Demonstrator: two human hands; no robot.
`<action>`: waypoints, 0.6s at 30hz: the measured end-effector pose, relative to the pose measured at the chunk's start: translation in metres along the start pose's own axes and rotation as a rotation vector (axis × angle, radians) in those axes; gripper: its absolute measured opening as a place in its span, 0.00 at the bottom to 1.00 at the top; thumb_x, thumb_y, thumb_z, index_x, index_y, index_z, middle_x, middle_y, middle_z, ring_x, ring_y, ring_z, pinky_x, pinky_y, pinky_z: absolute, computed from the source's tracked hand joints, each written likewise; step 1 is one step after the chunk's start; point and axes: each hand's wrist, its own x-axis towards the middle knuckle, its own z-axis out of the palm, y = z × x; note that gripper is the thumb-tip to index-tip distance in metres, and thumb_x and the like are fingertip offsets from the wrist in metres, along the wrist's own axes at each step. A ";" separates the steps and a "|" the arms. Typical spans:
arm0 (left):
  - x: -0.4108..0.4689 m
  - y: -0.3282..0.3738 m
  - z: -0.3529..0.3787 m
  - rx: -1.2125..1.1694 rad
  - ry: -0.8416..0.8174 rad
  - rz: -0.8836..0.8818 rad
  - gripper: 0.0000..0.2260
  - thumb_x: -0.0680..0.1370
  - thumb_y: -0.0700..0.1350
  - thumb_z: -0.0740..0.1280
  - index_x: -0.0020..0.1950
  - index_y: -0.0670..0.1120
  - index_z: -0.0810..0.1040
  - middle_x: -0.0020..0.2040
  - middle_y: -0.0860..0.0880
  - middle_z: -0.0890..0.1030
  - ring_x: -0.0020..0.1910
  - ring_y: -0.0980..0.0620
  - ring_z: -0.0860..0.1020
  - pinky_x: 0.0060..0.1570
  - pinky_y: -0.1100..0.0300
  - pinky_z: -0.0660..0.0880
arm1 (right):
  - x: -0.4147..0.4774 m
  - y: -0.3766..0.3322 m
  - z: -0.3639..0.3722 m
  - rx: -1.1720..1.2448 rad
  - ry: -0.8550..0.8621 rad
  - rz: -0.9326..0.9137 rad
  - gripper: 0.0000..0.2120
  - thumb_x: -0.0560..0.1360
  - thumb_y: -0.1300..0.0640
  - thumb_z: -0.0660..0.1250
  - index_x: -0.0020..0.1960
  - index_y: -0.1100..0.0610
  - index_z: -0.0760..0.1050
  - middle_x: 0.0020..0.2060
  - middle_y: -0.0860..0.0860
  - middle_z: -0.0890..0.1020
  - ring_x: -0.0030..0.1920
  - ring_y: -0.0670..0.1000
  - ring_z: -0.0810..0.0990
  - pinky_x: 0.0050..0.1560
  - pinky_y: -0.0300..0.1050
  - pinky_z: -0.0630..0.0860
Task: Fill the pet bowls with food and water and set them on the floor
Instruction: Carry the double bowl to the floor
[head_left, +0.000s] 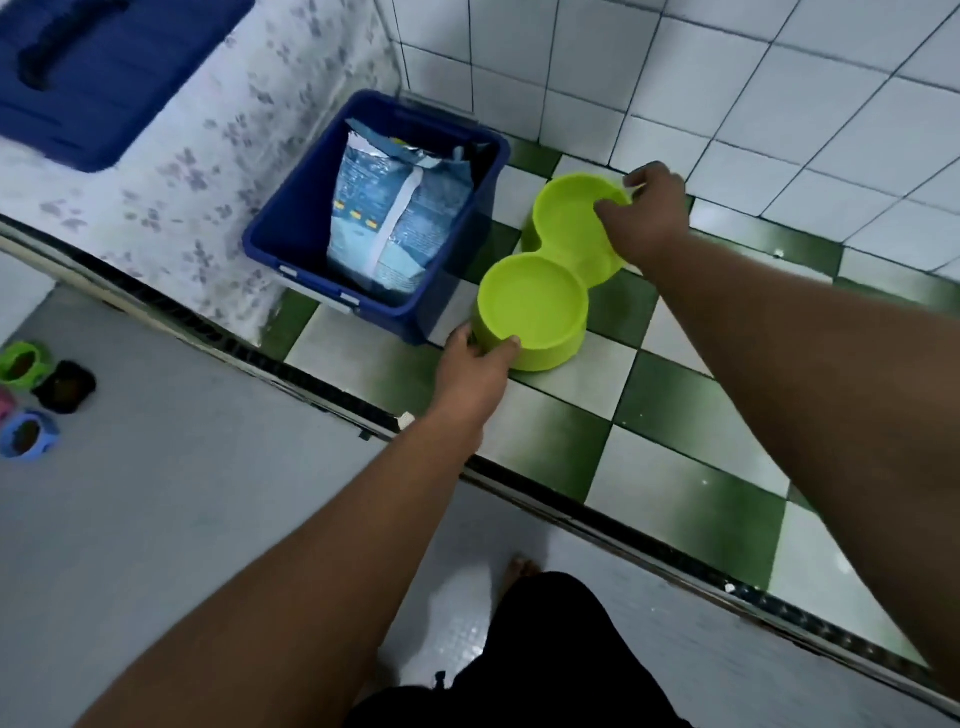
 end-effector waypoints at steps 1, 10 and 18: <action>0.005 0.000 0.005 0.000 0.017 0.003 0.29 0.80 0.48 0.71 0.79 0.49 0.65 0.68 0.51 0.75 0.67 0.47 0.75 0.70 0.43 0.73 | 0.008 0.002 0.001 -0.007 0.013 0.018 0.25 0.73 0.49 0.71 0.66 0.58 0.72 0.62 0.58 0.73 0.59 0.56 0.76 0.55 0.44 0.73; 0.021 -0.008 0.020 -0.013 0.088 0.084 0.35 0.71 0.55 0.70 0.79 0.57 0.67 0.74 0.51 0.71 0.68 0.49 0.74 0.70 0.47 0.72 | 0.028 0.017 0.011 0.159 -0.170 0.209 0.29 0.78 0.47 0.67 0.73 0.62 0.68 0.63 0.57 0.77 0.62 0.57 0.77 0.63 0.54 0.76; 0.022 -0.005 0.027 -0.119 0.191 0.102 0.25 0.83 0.53 0.66 0.80 0.54 0.68 0.74 0.53 0.73 0.70 0.49 0.73 0.70 0.46 0.74 | 0.012 0.024 -0.005 0.234 -0.090 0.187 0.21 0.80 0.52 0.66 0.70 0.59 0.71 0.62 0.56 0.78 0.53 0.51 0.75 0.51 0.44 0.74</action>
